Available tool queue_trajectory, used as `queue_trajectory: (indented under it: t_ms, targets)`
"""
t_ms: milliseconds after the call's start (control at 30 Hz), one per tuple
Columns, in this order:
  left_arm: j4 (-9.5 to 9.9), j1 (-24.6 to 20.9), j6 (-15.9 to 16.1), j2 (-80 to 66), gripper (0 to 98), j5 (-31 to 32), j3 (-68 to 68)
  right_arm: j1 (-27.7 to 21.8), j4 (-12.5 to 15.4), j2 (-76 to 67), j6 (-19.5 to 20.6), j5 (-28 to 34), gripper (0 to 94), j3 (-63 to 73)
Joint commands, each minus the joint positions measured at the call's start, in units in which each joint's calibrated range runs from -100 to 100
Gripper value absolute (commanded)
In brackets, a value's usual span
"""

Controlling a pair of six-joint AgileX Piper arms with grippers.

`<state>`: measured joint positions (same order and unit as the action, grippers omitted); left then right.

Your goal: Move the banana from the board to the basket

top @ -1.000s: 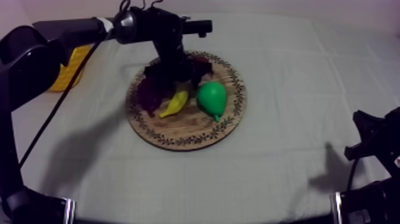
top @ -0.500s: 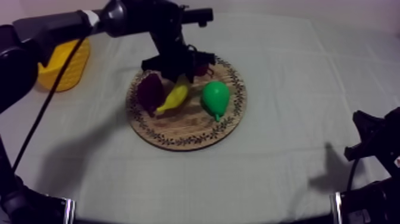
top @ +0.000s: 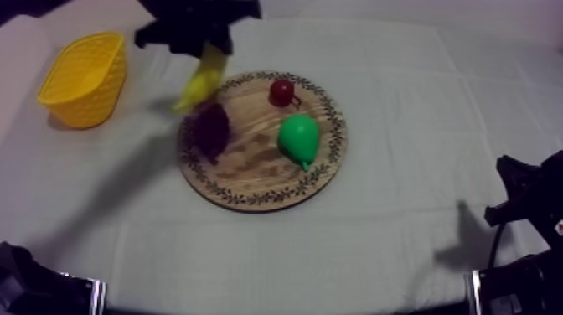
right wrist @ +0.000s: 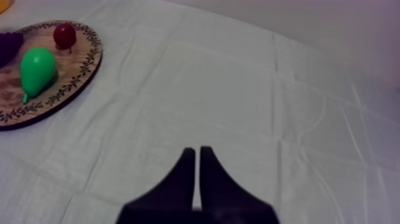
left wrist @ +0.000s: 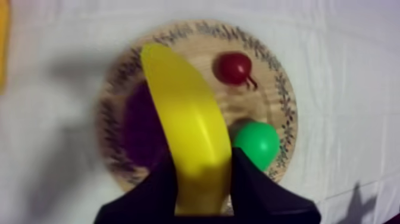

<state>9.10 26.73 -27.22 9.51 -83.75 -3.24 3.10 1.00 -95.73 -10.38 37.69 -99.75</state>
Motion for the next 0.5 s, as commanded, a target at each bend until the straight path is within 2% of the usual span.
queue_trajectory:
  t_ms: [0, 267, 467]
  targets:
    - [0.57, -2.48, 1.26, -8.26, 20.8, 0.42, 2.55, 0.06, 0.0, -0.03, 0.0, -0.03, 0.4, -0.02]
    - [0.89, -15.51, 8.88, -14.01, 22.7, 4.78, 7.44, 0.11, 0.0, -0.03, 0.0, -0.03, 0.4, -0.02]
    - [-0.57, -25.02, 15.26, -10.27, 23.6, 6.91, 5.33, 0.11, 0.0, -0.03, 0.0, -0.03, 0.4, -0.02]
